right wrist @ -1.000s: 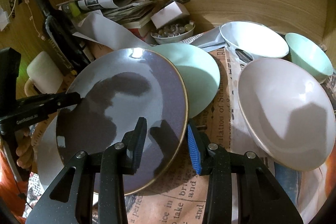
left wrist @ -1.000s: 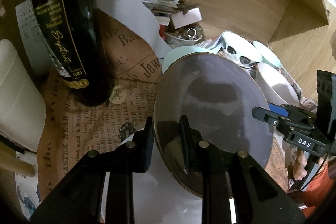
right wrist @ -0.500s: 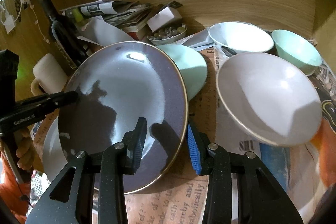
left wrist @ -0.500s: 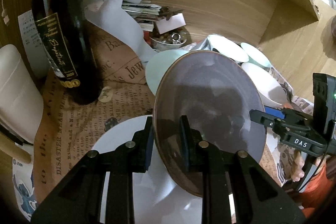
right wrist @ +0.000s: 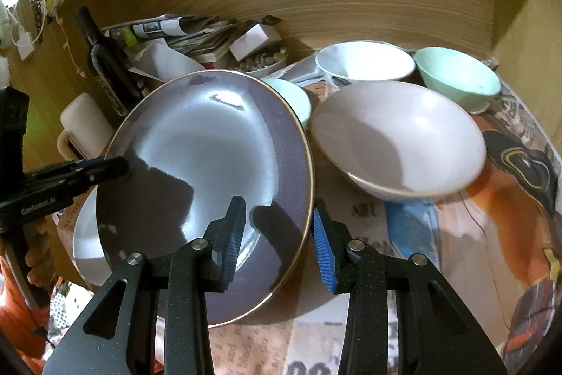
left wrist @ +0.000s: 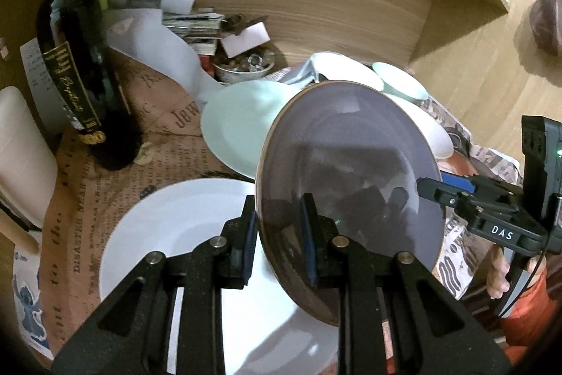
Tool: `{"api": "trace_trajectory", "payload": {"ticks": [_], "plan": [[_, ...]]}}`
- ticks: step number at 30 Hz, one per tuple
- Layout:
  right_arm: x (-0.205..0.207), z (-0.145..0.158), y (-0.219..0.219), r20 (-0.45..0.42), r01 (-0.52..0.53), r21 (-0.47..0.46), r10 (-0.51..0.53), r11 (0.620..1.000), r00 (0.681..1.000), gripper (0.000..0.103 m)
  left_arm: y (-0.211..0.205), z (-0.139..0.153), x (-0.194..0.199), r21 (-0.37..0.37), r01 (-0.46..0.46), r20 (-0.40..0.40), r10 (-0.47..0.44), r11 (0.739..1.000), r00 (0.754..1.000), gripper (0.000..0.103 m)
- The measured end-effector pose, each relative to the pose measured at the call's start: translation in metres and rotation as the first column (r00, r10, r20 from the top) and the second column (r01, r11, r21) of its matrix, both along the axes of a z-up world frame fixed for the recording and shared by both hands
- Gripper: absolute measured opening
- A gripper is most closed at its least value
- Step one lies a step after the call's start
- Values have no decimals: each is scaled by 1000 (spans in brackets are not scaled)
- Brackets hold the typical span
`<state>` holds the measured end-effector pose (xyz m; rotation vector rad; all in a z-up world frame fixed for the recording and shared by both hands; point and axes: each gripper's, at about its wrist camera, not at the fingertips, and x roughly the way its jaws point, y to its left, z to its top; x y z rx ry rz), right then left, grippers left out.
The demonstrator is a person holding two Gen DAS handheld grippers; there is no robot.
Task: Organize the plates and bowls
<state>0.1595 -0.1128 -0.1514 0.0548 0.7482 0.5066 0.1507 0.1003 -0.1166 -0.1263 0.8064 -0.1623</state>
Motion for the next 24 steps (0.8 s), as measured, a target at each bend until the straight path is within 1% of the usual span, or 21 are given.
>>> {"api": "trace_trajectory", "payload": {"ticks": [11, 24], "plan": [[-21, -4, -35, 12, 53, 13, -53, 999, 999, 35, -37, -9, -3, 26, 65, -50, -64, 998, 997, 23], [-31, -22, -69, -25, 104, 9, -104, 995, 994, 35, -77, -28, -7, 54, 126, -117, -119, 991, 986, 23]]}}
